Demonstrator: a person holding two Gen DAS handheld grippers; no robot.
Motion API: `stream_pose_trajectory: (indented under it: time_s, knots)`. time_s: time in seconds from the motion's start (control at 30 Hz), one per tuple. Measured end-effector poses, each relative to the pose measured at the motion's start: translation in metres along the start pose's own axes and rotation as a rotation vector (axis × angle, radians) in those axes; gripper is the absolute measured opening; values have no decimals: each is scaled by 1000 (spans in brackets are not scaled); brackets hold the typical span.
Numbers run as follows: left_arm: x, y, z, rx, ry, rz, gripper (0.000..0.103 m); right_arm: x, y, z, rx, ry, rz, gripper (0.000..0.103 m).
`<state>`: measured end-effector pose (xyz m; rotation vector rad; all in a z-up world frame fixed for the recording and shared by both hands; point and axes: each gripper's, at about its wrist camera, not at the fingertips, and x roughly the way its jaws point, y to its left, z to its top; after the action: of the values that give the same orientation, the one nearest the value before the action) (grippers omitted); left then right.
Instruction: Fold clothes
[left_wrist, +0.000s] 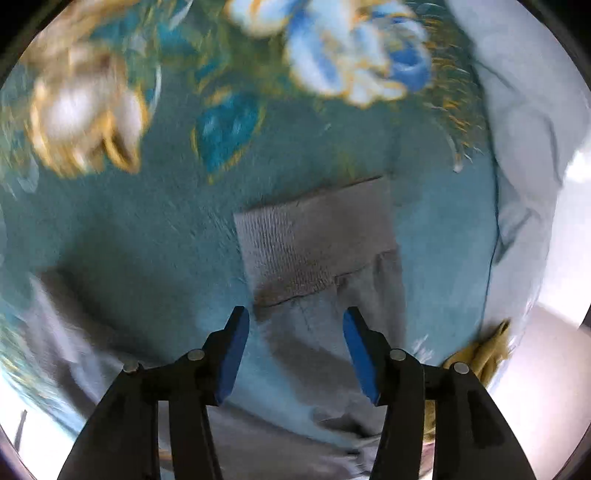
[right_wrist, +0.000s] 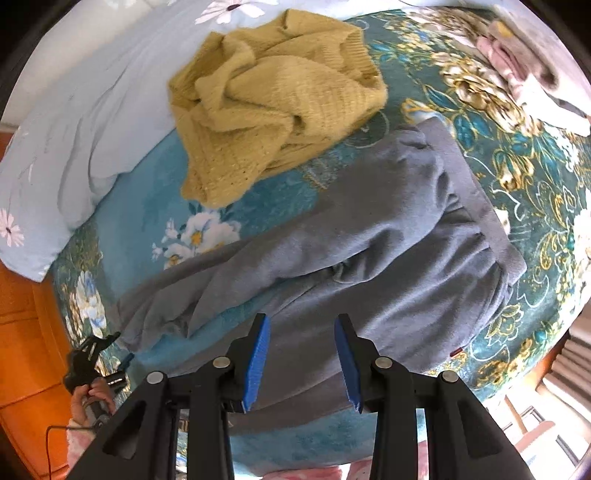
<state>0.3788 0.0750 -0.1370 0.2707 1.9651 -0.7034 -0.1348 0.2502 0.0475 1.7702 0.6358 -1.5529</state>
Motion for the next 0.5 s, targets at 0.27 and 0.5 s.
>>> stream_pose_trajectory:
  time_s: [0.27, 0.5]
  knots:
    - [-4, -16, -3, 27, -52, -53, 7, -1, -19, 2, 58, -9, 16, 40]
    - [-31, -17, 2, 82, -88, -81, 7, 11, -37, 35, 147, -30, 88, 40]
